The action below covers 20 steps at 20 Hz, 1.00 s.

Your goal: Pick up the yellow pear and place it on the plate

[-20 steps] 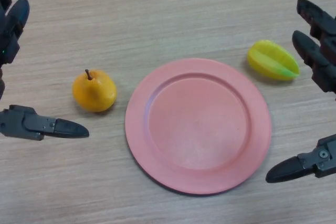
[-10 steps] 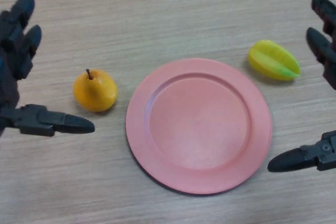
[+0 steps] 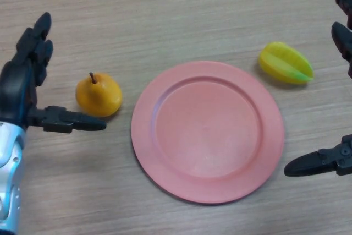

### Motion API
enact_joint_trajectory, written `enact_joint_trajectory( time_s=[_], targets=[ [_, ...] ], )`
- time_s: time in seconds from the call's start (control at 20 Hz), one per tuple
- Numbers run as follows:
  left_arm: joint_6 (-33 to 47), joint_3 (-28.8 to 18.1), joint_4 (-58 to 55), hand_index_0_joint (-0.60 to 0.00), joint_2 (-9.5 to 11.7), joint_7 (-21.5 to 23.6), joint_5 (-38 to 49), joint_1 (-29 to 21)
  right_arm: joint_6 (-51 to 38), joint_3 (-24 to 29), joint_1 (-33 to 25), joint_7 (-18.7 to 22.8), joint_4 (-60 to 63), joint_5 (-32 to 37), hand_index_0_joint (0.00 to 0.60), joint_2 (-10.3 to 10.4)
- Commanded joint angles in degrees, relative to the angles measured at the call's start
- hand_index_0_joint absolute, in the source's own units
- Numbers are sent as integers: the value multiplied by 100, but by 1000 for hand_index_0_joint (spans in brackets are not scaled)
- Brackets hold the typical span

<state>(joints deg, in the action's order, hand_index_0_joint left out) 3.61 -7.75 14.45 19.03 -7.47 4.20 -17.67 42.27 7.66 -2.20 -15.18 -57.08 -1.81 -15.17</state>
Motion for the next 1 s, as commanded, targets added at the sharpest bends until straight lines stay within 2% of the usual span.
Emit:
enact_joint_trajectory(
  time_s=[0.05,0.3,0.45,0.55,0.7,0.75,0.8,0.85,0.9,0.95,1.0],
  targets=[
    [1054,-178,218,0,286,49,342,-534,-616,336,-190,72,-231,-111,0,-137],
    [1551,98,1342,0,153,111,33,-981,-697,580,-100,18,-250,-73,0,-164],
    [2098,233,2070,0,67,503,-474,-1302,-840,701,-42,-35,-147,49,0,-135],
    [2380,281,2453,0,51,664,-690,-1480,-684,783,-76,5,-207,184,0,-133],
    [2638,416,3089,0,-20,814,-1017,-1749,-922,888,16,83,-191,144,0,-136],
    [2639,443,3204,-49,-42,845,-1085,-1806,-950,913,36,111,-197,151,0,-114],
    [2649,452,3236,-149,-46,859,-1117,-1826,-935,927,38,117,-205,166,0,-113],
    [2685,475,3312,-299,-62,892,-1199,-1870,-891,960,38,135,-227,206,0,-122],
    [2711,492,3362,-399,-85,922,-1263,-1900,-862,985,45,154,-244,245,0,-135],
    [2778,531,3428,-548,-137,1051,-1441,-1947,-840,1052,98,197,-276,363,0,-193],
    [2814,564,3480,-600,-158,1167,-1586,-1973,-846,1123,125,259,-289,515,0,-208]
  ],
)
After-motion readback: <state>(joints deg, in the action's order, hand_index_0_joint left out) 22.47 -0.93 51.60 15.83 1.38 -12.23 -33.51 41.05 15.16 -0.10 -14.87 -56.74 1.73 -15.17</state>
